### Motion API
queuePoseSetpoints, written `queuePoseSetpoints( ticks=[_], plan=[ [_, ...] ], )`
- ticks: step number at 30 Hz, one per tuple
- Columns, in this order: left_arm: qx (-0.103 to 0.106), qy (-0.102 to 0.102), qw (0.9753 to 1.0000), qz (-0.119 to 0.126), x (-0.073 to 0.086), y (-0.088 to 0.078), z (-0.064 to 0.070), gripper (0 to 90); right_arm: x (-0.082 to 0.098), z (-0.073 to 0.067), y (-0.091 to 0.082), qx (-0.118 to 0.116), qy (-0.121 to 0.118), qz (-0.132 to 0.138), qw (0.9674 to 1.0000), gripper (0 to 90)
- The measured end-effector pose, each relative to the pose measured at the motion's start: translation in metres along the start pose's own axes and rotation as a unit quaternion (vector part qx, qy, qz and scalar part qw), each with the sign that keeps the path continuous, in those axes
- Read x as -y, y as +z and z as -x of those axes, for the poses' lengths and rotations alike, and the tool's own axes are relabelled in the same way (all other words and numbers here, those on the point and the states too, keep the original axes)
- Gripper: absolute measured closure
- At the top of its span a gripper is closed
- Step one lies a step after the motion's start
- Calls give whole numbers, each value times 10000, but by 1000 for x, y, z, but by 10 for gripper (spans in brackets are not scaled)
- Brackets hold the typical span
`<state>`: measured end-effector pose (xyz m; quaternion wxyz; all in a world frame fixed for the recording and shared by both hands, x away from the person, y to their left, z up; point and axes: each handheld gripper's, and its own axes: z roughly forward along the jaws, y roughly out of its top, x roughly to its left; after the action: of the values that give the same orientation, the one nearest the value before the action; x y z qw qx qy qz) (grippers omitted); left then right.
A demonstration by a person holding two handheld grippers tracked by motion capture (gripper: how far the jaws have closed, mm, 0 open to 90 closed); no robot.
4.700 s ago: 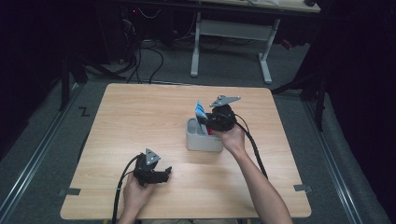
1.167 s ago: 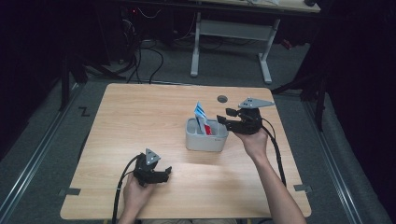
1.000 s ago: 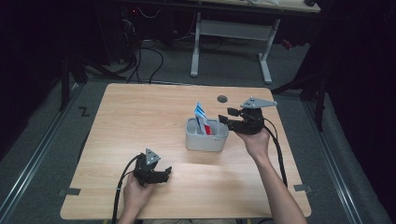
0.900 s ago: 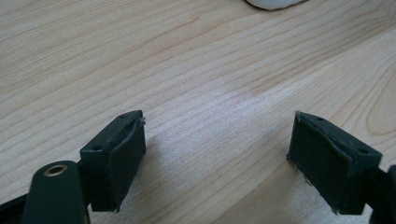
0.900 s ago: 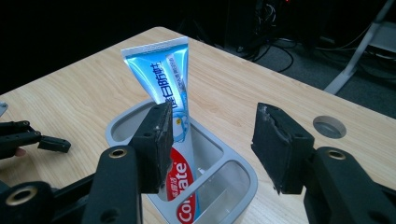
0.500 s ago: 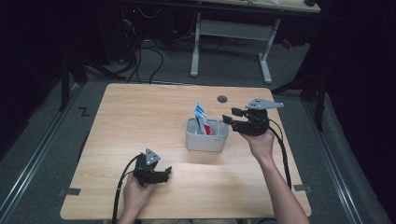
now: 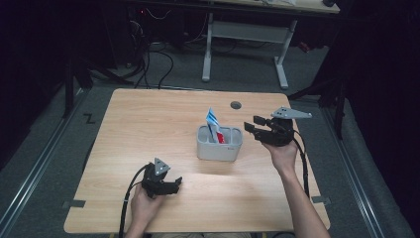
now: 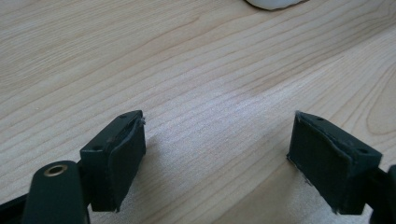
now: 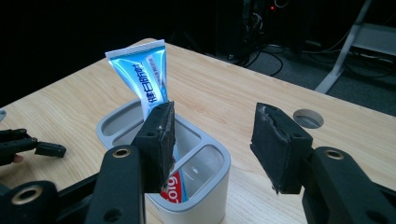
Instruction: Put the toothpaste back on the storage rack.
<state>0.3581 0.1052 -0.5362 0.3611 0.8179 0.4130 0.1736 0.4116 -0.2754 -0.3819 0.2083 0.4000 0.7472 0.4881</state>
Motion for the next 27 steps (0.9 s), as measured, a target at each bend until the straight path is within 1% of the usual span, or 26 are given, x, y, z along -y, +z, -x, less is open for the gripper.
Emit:
queuePoseSetpoints(
  ticks=[4,14,15,27],
  plan=[
    [-1,-1,10000,2,0,0,0,190,2,3,-4,35,30,-10,10000,490],
    [-1,-2,10000,1,0,0,0,191,7,9,-14,85,208,59,9997,491],
    [0,-2,10000,0,0,0,0,190,8,9,-16,118,205,54,9997,491],
    [-1,-3,10000,0,0,0,0,190,18,13,-23,96,314,111,9994,491]
  ],
)
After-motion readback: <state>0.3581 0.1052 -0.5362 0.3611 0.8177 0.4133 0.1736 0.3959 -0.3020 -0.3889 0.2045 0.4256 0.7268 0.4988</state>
